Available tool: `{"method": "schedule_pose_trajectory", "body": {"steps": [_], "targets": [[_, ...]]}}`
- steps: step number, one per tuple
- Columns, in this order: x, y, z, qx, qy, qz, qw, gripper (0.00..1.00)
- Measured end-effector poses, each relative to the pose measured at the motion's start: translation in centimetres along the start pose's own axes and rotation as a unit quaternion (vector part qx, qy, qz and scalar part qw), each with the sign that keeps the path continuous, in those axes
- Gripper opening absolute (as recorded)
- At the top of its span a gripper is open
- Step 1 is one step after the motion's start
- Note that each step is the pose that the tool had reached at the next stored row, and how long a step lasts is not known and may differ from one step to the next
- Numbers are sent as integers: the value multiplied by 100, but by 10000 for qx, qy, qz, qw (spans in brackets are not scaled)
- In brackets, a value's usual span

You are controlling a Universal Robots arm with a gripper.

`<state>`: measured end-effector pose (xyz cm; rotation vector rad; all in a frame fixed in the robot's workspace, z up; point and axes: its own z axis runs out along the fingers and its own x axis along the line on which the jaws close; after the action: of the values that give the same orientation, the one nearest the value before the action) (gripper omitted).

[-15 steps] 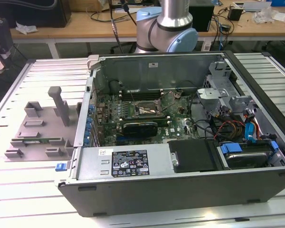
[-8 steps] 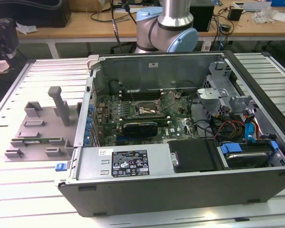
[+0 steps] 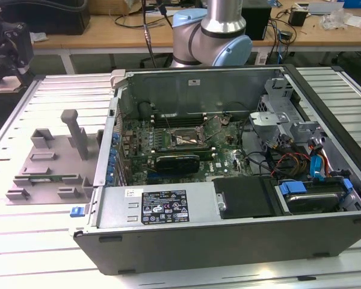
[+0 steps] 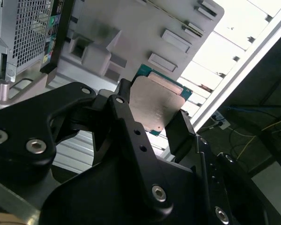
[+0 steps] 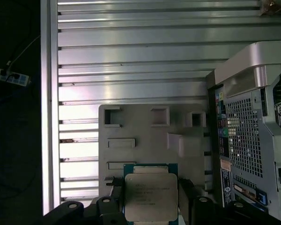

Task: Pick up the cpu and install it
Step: 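Pick up the cpu and move it towards the insertion slot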

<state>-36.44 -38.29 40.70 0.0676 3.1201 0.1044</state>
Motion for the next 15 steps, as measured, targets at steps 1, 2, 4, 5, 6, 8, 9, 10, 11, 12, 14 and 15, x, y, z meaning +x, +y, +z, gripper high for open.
{"method": "schedule_pose_trajectory", "body": {"steps": [1, 2, 4, 5, 6, 8, 9, 10, 11, 12, 14, 15], "targets": [[-14, 1, 0, 0, 0, 0, 10000, 55], [-26, 1, 0, 0, 0, 0, 10000, 55], [-50, 2, 0, 0, 0, 0, 10000, 55], [-64, 3, 0, 0, 0, 0, 10000, 55], [-78, 3, 0, 0, 0, 0, 10000, 55], [-107, 5, 0, 0, 0, 0, 10000, 55], [-152, 7, 1, 0, 0, 0, 10000, 55], [-176, 8, 2, 0, 0, 0, 10000, 55], [-198, 8, 2, 0, 0, 0, 10000, 55], [-232, 10, 3, 0, 0, 0, 10000, 55], [-276, 12, 3, 0, 1, 0, 10000, 55], [-298, 13, 4, 0, 0, 0, 10000, 55]]}}
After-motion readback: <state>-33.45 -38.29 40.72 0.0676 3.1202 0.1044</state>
